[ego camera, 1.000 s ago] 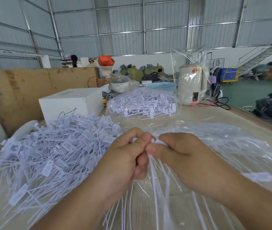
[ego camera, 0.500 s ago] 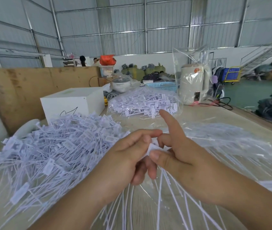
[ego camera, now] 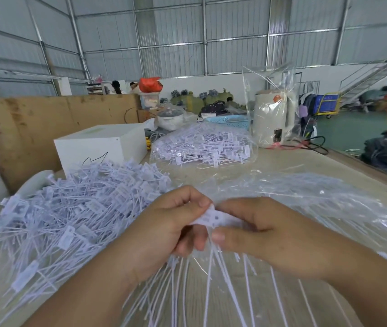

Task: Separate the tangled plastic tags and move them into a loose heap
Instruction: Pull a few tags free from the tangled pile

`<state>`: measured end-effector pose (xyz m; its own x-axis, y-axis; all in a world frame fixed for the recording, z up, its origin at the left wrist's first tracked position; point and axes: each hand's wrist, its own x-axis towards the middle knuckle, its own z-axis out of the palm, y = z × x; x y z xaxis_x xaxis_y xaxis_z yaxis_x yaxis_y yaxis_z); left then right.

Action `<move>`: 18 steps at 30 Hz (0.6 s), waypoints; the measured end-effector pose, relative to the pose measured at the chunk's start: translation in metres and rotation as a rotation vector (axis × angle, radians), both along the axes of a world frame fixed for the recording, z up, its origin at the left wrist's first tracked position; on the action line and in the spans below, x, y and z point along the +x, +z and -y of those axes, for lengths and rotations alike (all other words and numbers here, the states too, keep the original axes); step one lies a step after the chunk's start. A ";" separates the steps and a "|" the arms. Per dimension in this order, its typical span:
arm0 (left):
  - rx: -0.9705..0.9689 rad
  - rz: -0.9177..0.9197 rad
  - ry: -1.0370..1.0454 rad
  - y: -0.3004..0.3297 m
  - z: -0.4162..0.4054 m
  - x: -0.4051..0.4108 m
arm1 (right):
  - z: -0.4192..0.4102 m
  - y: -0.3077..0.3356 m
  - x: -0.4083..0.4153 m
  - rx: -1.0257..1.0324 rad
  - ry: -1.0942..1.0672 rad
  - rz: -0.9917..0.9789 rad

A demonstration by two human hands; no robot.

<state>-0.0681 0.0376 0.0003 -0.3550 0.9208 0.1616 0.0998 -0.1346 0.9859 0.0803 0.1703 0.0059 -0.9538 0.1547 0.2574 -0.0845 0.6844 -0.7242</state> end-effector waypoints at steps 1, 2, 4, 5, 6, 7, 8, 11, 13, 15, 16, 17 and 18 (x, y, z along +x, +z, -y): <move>0.008 -0.020 0.020 0.002 0.001 -0.003 | -0.003 0.003 0.002 0.032 -0.032 0.054; 0.003 -0.051 0.019 0.003 0.001 -0.005 | -0.006 0.005 0.003 0.053 -0.060 0.096; -0.016 -0.107 -0.015 0.003 0.001 -0.004 | -0.008 0.007 0.005 0.029 -0.082 0.107; -0.010 -0.122 -0.012 0.002 0.001 -0.002 | -0.007 0.008 0.005 0.001 -0.082 0.088; 0.018 -0.119 0.013 0.001 -0.001 0.002 | -0.006 0.007 0.004 -0.031 -0.100 0.055; 0.062 -0.084 0.052 0.000 -0.003 0.005 | -0.004 0.006 0.002 -0.059 -0.134 -0.003; 0.112 -0.014 0.099 -0.001 -0.005 0.009 | -0.001 0.004 0.000 -0.067 -0.187 -0.073; 0.233 0.313 0.187 0.001 -0.012 0.021 | 0.014 -0.002 -0.010 -0.099 -0.274 -0.290; 0.277 0.501 0.187 0.003 -0.013 0.027 | 0.021 -0.003 -0.017 -0.183 -0.260 -0.362; 0.276 0.570 0.197 0.003 -0.013 0.031 | 0.025 -0.005 -0.019 -0.251 -0.226 -0.373; 0.276 0.595 0.200 0.003 -0.013 0.031 | 0.026 -0.006 -0.020 -0.252 -0.224 -0.370; 0.281 0.635 0.203 0.003 -0.012 0.029 | 0.026 -0.006 -0.020 -0.230 -0.245 -0.390; 0.290 0.690 0.220 0.002 -0.012 0.025 | 0.025 -0.005 -0.018 -0.205 -0.294 -0.437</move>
<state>-0.0431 0.0495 0.0026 -0.6319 0.7726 0.0614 -0.4689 -0.4441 0.7635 0.0618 0.1453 0.0006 -0.6744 0.4861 0.5558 -0.2337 0.5735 -0.7852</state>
